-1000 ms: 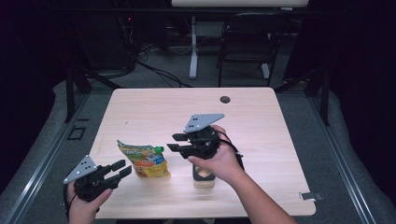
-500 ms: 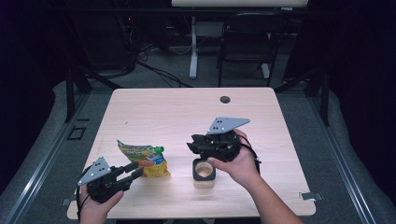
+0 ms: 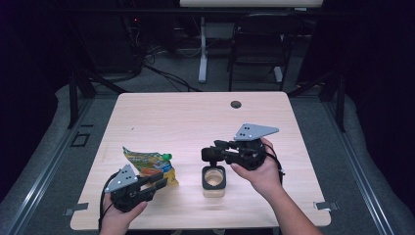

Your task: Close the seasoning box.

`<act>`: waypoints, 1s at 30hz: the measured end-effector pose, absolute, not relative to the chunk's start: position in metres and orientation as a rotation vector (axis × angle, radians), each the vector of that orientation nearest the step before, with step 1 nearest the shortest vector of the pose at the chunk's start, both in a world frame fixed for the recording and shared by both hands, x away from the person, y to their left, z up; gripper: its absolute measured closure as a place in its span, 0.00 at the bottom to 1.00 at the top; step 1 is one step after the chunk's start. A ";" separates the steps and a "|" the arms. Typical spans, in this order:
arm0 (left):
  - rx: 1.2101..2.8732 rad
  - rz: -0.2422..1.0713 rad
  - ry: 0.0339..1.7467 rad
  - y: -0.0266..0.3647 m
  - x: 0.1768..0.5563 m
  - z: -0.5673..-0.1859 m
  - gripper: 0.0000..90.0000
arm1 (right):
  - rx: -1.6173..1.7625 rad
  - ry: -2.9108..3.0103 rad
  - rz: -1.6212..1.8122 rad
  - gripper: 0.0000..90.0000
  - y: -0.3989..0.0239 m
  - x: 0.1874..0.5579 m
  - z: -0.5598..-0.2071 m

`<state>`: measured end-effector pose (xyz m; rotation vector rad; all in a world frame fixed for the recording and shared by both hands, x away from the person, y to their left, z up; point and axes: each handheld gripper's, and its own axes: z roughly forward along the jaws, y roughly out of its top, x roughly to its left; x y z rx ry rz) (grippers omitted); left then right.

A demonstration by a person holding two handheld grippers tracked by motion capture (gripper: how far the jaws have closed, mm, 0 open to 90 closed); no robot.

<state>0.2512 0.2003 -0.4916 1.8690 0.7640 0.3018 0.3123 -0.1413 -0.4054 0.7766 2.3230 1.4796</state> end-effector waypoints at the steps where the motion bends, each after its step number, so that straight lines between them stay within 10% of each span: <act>1: 1.881 0.296 0.751 0.195 0.252 -0.492 0.81 | 0.782 2.319 1.479 0.86 -0.143 0.313 -0.406; 30: 1.913 0.262 0.718 0.170 0.263 -0.511 0.99 | 0.949 2.269 1.361 1.00 -0.159 0.348 -0.434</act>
